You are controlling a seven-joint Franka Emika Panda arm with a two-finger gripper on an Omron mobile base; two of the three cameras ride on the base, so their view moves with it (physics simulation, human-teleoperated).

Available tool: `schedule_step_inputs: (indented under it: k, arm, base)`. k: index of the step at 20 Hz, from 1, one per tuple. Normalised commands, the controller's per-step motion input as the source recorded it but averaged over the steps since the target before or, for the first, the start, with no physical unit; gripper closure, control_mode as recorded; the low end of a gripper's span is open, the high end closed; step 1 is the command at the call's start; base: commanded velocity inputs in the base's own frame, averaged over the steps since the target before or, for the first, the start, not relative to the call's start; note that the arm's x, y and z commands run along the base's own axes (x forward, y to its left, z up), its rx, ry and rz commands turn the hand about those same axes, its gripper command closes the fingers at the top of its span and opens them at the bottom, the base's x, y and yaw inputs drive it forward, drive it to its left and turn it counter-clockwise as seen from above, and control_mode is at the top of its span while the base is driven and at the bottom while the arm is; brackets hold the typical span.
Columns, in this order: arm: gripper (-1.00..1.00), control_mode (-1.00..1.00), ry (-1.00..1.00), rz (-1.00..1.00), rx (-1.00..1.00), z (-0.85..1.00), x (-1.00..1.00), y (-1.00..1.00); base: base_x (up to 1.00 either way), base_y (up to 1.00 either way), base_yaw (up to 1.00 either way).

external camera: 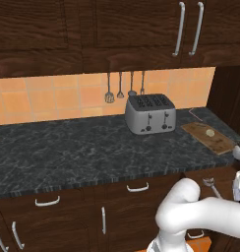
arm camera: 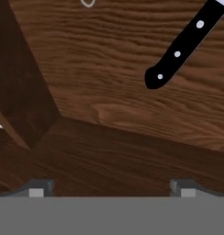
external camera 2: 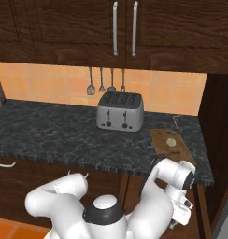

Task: Place the appropriate cutting tool for cutting the garlic skin on the cutting board.

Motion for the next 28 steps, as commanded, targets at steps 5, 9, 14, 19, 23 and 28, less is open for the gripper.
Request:
schedule_step_inputs:
  k: [5,9,14,19,23,28]
  arm:
    - [-1.00,-1.00,0.00,0.00,-0.01,-0.68,0.10,-0.19]
    - [-1.00,-1.00,0.00,0.00,0.00,-0.47,0.37,-0.03]
    - [-1.00,-1.00,-0.01,0.00,0.00,-0.37,0.37,0.00]
    - [-1.00,-1.00,-0.08,0.00,-0.02,-0.57,0.13,0.00]
    - [-1.00,-1.00,-0.01,0.00,-0.05,-0.69,0.00,0.02]
    - [1.00,-1.00,0.00,0.00,-0.04,-0.46,-0.01,0.27]
  base:
    - [0.00,0.00,0.00]
    - [0.00,0.00,0.00]
    - [0.00,0.00,0.00]
    - [0.00,0.00,0.00]
    - [0.00,0.00,0.00]
    - [0.00,0.00,0.00]
